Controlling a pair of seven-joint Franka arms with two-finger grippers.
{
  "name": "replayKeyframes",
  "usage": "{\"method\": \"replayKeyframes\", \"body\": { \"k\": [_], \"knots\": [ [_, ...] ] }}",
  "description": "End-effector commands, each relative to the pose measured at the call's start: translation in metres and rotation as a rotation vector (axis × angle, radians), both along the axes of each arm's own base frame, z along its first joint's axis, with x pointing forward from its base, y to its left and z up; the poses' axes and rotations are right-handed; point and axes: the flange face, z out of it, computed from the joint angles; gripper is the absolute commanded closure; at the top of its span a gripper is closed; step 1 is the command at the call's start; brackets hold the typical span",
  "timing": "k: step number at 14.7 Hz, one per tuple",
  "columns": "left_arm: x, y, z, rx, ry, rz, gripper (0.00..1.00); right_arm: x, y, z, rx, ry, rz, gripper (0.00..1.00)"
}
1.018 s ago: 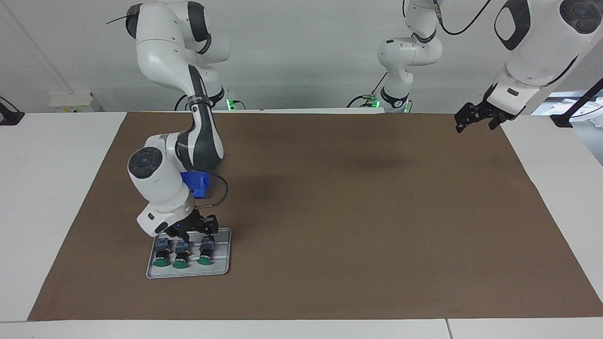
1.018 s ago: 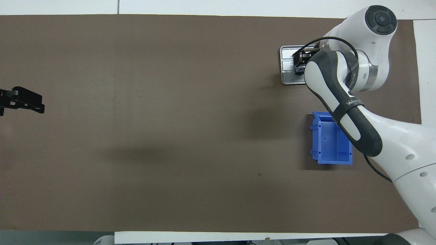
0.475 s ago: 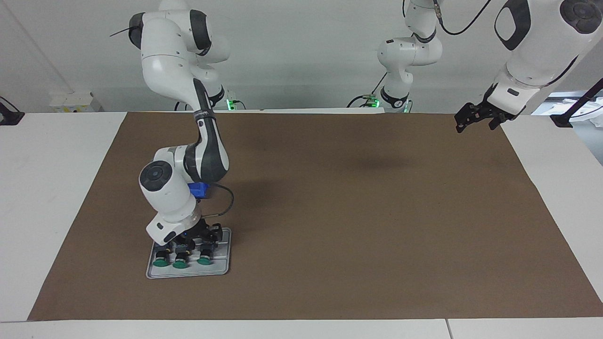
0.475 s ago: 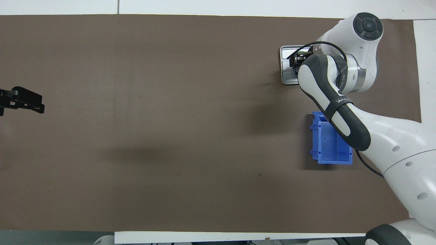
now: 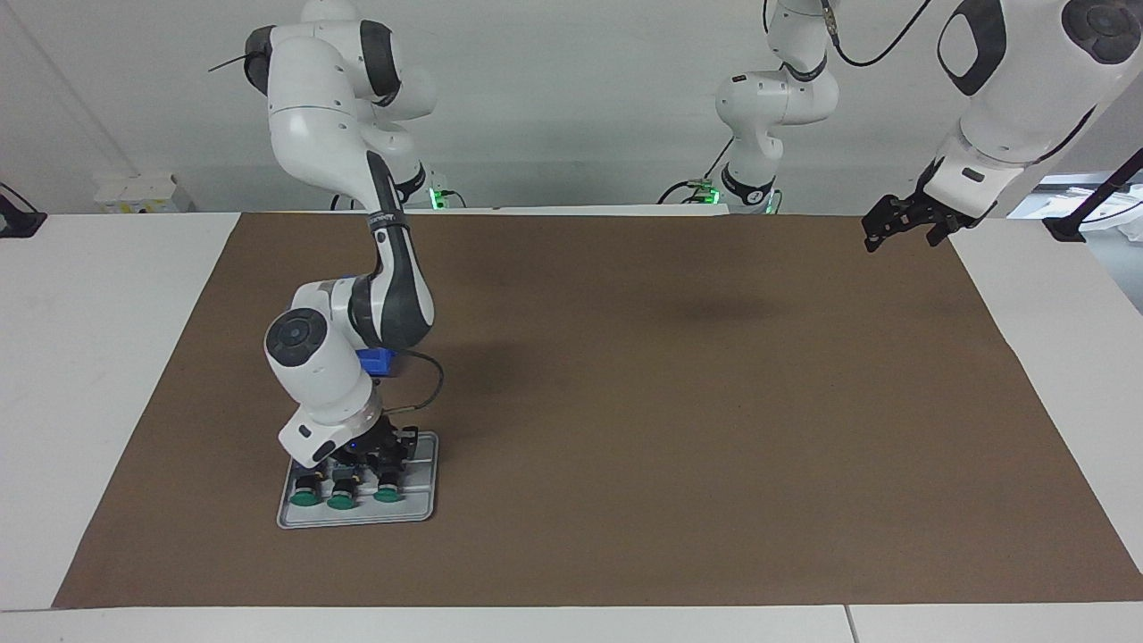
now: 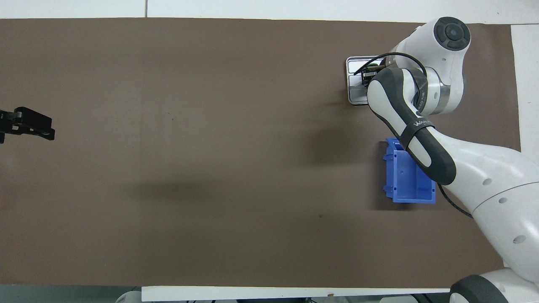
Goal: Place and press button with both arms
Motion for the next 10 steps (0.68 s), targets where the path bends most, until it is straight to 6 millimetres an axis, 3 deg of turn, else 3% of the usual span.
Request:
{"method": "replayKeyframes", "body": {
  "k": [1,5,7,8,10],
  "knots": [
    [-0.009,0.0,0.003,-0.01,-0.004,-0.003,0.0,-0.001,0.016,0.065,0.016,0.039,0.01,1.0],
    [-0.009,0.001,0.003,-0.01,-0.005,0.0,0.0,-0.047,0.085,0.139,0.006,0.114,-0.141,1.0],
    [-0.009,0.003,0.003,-0.01,-0.004,0.003,0.0,-0.073,0.141,0.149,-0.013,0.157,-0.254,1.0],
    [-0.009,0.003,0.003,-0.01,-0.002,0.003,0.0,-0.089,0.18,0.148,-0.023,0.166,-0.325,1.0],
    [-0.009,0.004,0.002,-0.009,0.001,0.005,0.0,-0.124,0.239,0.144,-0.039,0.175,-0.448,1.0]
  ]
}}
